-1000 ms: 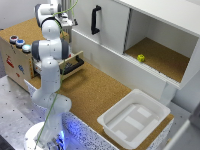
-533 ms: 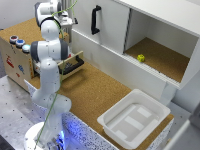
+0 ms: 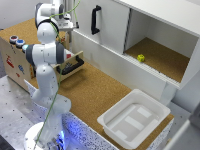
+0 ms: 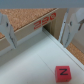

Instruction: Slide the pink block into the drawer

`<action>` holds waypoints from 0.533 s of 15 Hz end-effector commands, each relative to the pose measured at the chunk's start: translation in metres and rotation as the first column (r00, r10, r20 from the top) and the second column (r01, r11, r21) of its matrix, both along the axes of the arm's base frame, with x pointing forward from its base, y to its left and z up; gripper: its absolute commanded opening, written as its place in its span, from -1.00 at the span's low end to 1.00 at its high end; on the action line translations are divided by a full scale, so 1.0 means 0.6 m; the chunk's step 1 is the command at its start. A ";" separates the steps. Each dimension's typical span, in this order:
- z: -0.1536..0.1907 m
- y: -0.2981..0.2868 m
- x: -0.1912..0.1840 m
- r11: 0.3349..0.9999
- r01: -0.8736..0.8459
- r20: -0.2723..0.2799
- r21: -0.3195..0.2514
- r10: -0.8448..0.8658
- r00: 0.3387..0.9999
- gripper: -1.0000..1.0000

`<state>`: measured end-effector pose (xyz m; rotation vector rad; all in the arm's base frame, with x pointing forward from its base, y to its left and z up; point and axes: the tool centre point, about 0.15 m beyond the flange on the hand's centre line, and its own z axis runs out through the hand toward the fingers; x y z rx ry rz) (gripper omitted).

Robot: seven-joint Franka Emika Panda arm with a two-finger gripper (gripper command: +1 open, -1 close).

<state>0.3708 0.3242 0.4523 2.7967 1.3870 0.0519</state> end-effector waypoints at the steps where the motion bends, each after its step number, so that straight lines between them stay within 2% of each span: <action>1: -0.014 -0.084 -0.045 0.981 -0.044 0.109 0.186 0.024 0.994 1.00; 5: 0.000 -0.115 -0.049 0.973 -0.079 0.134 0.217 0.050 0.990 1.00; 8: 0.019 -0.145 -0.039 0.973 -0.029 0.151 0.228 -0.006 0.988 1.00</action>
